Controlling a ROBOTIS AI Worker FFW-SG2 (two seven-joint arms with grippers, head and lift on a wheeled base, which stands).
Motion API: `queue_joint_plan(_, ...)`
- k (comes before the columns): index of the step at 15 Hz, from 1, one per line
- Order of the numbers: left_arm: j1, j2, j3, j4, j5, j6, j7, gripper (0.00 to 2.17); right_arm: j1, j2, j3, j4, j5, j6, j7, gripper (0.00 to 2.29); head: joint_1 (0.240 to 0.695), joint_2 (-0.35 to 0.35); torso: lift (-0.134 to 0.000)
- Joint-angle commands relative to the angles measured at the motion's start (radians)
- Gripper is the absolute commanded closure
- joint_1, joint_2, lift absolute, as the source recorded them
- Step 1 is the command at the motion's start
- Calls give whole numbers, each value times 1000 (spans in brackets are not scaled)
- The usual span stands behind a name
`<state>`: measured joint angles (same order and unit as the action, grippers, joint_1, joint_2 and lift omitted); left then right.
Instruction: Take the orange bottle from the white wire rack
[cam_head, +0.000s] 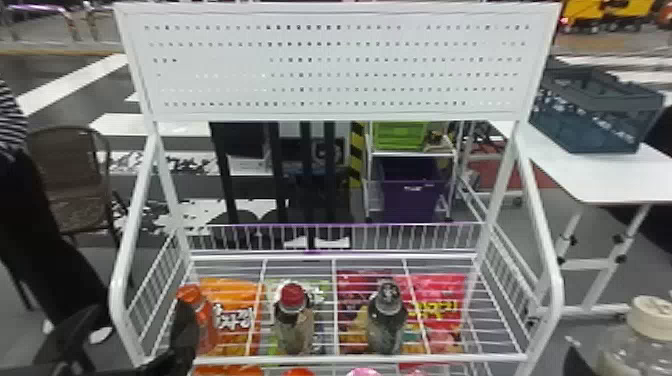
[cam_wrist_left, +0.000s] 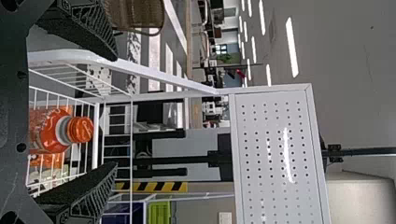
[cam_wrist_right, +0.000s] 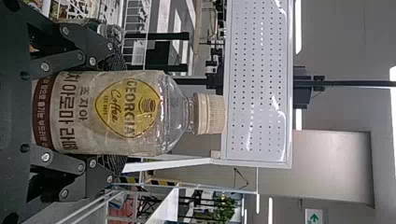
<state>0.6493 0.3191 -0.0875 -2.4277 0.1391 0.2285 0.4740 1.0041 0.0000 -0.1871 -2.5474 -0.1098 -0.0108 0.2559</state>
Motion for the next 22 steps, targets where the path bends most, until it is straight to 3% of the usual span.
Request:
queue_joint_plan(1,7,0,0,-1,1,1,0,83,10,1,0,-4,-1,-21,-1,950,499,0,0)
queue_joint_plan(12,39,-6,-12,13,-7,-21,3,83,22,1,5,-2,-2,-39,-1,950,499,0,0)
queue_joint_plan(15,26,-18,-67,168,-15,-146,15,83,19,1,8,1,-1,-39,-1,950,499,0,0)
queue_joint_plan(19,-48,-29,-158,473,-55,-487,28,83,13,1,6,7,-1,-33,-1,950,499,0,0)
queue_joint_plan(22,-109,-41,-190,602,-55,-530,28,83,10,1,2,12,-1,-30,-1,950,499,0,0)
